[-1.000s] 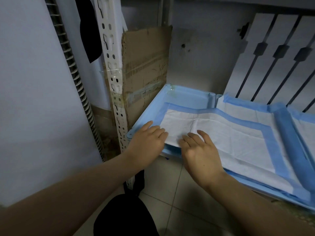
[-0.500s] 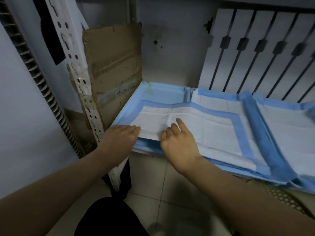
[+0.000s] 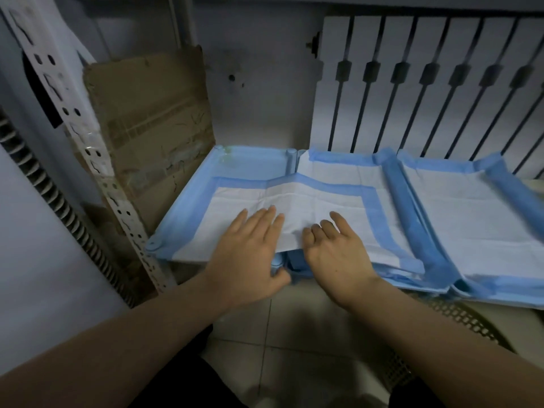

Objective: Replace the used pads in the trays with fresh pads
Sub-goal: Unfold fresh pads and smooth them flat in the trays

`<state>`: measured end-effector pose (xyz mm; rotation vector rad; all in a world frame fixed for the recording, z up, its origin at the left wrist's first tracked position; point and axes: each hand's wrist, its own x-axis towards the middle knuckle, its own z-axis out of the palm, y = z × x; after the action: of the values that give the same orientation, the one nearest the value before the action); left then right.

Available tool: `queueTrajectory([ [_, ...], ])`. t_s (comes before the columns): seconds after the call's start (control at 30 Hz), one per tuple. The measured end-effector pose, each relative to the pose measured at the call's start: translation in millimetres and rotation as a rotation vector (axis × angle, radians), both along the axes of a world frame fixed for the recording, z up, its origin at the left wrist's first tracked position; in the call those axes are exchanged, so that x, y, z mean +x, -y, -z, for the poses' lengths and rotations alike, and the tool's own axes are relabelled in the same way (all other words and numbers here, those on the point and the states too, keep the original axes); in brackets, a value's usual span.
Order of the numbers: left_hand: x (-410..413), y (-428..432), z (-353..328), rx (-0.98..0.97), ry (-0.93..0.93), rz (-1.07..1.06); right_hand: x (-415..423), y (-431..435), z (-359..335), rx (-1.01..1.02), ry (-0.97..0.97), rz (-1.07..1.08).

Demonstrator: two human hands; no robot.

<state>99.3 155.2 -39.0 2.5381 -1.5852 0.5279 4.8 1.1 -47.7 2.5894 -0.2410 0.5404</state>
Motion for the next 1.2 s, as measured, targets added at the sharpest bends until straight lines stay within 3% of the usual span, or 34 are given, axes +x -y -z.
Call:
queueTrajectory([
  [0.27, 0.6, 59.6, 3.0, 0.102, 0.023, 0.031, -4.8, 8.8, -8.4, 0.057, -0.01, -0.048],
  [0.53, 14.4, 55.6, 14.4, 0.251, 0.018, -0.092, -67.3, 61.0, 5.1, -0.007, -0.067, 0.103],
  [0.8, 1.2, 71.6, 0.6, 0.413, -0.068, -0.168, -112.9, 83.4, -12.5, 0.211, -0.159, 0.246],
  [0.9, -1.1, 74.9, -5.4, 0.409, -0.078, -0.179, -103.4, 84.6, -15.2, 0.263, -0.07, 0.305],
  [1.03, 0.7, 72.9, -7.2, 0.363, -0.074, -0.175, -80.8, 59.0, -20.5, 0.385, -0.072, 0.158],
  [1.2, 9.5, 68.0, -10.3, 0.242, -0.03, -0.171, -65.3, 48.1, -25.3, 0.352, -0.115, 0.193],
])
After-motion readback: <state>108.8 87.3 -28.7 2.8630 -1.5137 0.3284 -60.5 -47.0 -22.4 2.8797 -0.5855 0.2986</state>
